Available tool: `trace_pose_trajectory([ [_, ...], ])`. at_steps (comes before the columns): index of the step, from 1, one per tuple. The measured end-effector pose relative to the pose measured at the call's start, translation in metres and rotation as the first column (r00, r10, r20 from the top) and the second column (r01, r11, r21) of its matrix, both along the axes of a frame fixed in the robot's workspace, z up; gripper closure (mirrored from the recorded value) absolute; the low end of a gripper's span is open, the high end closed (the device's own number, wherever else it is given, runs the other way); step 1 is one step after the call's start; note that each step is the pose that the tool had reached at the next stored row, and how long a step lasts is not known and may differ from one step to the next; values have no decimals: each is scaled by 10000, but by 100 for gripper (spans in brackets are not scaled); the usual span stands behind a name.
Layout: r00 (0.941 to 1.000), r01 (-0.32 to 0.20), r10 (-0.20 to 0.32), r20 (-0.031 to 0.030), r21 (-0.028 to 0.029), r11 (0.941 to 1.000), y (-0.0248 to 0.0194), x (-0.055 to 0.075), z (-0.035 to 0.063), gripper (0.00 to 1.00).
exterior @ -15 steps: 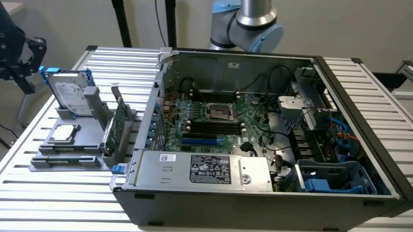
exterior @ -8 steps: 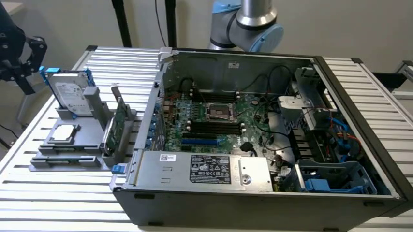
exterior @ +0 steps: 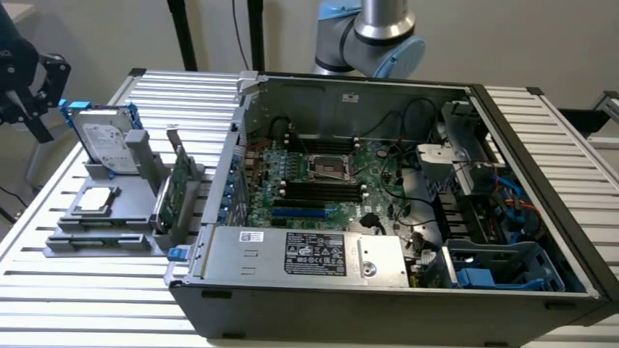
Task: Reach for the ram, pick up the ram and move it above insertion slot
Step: 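Pick up the ram and move it above insertion slot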
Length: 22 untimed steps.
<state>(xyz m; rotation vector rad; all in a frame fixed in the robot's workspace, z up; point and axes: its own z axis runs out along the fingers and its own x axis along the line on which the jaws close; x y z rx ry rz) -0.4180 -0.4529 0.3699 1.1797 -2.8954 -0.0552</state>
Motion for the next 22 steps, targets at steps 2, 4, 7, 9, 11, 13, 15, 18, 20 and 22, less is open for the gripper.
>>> trace_pose_trajectory([
  [2, 9994, -360, 360, 1, -1, 9994, 0, 0, -5, 89],
  [4, 9974, -717, 717, 3, 0, 9974, 1, 0, -12, 89],
  [7, 9919, -1271, 1271, 3, 0, 9919, 0, 0, -28, 89],
  [9, 9867, -1627, 1627, 4, 0, 9867, 0, 0, -39, 89],
  [11, 9802, -1980, 1980, 3, 0, 9802, 0, 0, -49, 89],
  [13, 9723, -2338, 2338, 5, 0, 9723, 0, 0, -59, 89],
  [15, 9629, -2697, 2697, 6, -1, 9629, 0, 0, -68, 89],
  [18, 9472, -3206, 3206, 14, -3, 9472, 0, 0, -82, 89],
  [20, 9344, -3561, 3561, 24, -6, 9344, 0, 0, -89, 89],
  [22, 9212, -3890, 3890, 37, -12, 9213, 0, 0, -96, 89],
])
